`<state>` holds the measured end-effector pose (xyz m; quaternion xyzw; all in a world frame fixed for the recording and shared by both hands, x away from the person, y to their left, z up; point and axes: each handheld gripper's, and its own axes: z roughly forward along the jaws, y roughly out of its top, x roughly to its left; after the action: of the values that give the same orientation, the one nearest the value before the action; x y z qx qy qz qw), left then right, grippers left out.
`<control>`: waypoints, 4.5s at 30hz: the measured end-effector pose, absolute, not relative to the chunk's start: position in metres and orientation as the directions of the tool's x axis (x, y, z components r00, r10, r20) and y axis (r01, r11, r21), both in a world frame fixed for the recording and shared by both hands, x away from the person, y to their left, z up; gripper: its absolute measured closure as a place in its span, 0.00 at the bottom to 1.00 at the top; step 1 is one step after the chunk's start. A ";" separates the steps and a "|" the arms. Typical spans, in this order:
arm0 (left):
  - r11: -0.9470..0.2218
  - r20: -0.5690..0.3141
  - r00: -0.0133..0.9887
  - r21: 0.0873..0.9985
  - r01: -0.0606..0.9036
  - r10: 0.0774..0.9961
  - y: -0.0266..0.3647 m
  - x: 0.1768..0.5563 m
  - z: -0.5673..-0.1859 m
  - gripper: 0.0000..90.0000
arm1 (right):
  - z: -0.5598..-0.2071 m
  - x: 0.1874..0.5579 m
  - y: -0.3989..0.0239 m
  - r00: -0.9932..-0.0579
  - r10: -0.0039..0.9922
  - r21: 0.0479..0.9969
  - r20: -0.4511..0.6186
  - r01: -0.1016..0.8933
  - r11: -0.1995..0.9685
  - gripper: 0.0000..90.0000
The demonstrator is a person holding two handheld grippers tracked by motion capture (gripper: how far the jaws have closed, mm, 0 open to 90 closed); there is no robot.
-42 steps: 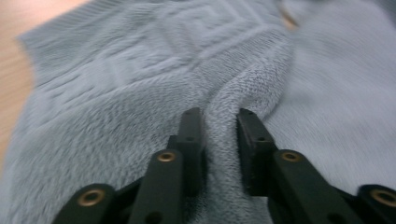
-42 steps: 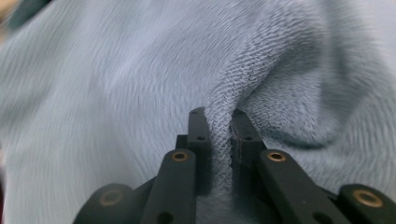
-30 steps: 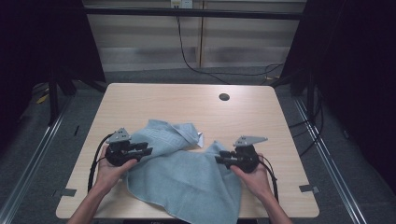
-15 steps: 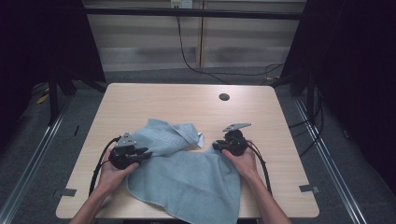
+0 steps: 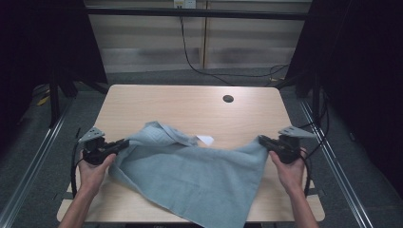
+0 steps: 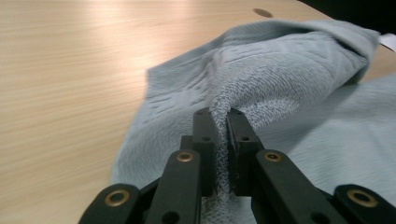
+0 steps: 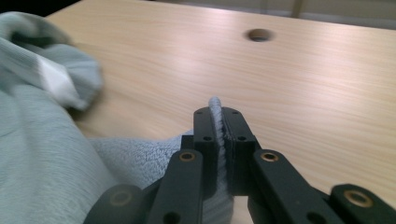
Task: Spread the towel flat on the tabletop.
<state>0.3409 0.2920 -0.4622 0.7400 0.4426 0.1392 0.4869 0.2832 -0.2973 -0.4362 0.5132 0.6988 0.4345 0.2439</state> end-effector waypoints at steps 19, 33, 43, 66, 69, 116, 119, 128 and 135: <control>-0.205 -0.204 0.670 0.854 0.479 0.713 0.256 0.317 -0.442 0.59 | -0.454 0.293 -0.256 -0.446 0.890 0.806 0.093 0.558 0.195 0.52; -0.413 -0.200 0.721 0.706 0.575 0.663 0.221 0.321 -0.500 0.66 | -0.494 0.299 -0.190 -0.660 0.736 0.698 0.151 0.598 0.394 0.82; -0.378 -0.214 0.697 0.714 0.590 0.684 0.214 0.344 -0.502 0.66 | -0.495 0.239 -0.171 -0.733 0.638 0.688 0.237 0.590 0.423 0.87; -0.471 -0.257 0.809 0.704 0.531 0.528 0.196 0.286 -0.495 0.64 | -0.480 0.314 -0.143 -0.695 0.672 0.727 0.258 0.597 0.338 0.46; -0.488 -0.238 0.809 0.694 0.529 0.538 0.194 0.288 -0.498 0.66 | -0.491 0.329 -0.129 -0.685 0.693 0.703 0.227 0.608 0.370 0.44; -0.470 -0.100 0.730 0.704 0.532 0.676 0.221 0.318 -0.499 0.55 | -0.494 0.356 -0.135 -0.654 0.729 0.742 0.204 0.589 0.321 0.50; -0.487 -0.055 0.722 0.703 0.519 0.690 0.217 0.318 -0.499 0.57 | -0.505 0.359 -0.122 -0.654 0.736 0.728 0.174 0.589 0.351 0.44; -0.493 -0.026 0.718 0.710 0.503 0.695 0.219 0.334 -0.500 0.80 | -0.508 0.352 -0.122 -0.641 0.767 0.738 0.024 0.529 0.418 0.81; -0.471 -0.048 0.705 0.712 0.521 0.708 0.232 0.344 -0.501 0.83 | -0.504 0.367 -0.174 -0.536 0.842 0.721 0.061 0.607 0.334 0.96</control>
<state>0.3436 0.2318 -0.5005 0.8480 0.3623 0.1278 0.3651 0.3669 -0.1741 -0.5044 0.4529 0.8000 0.3577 0.1641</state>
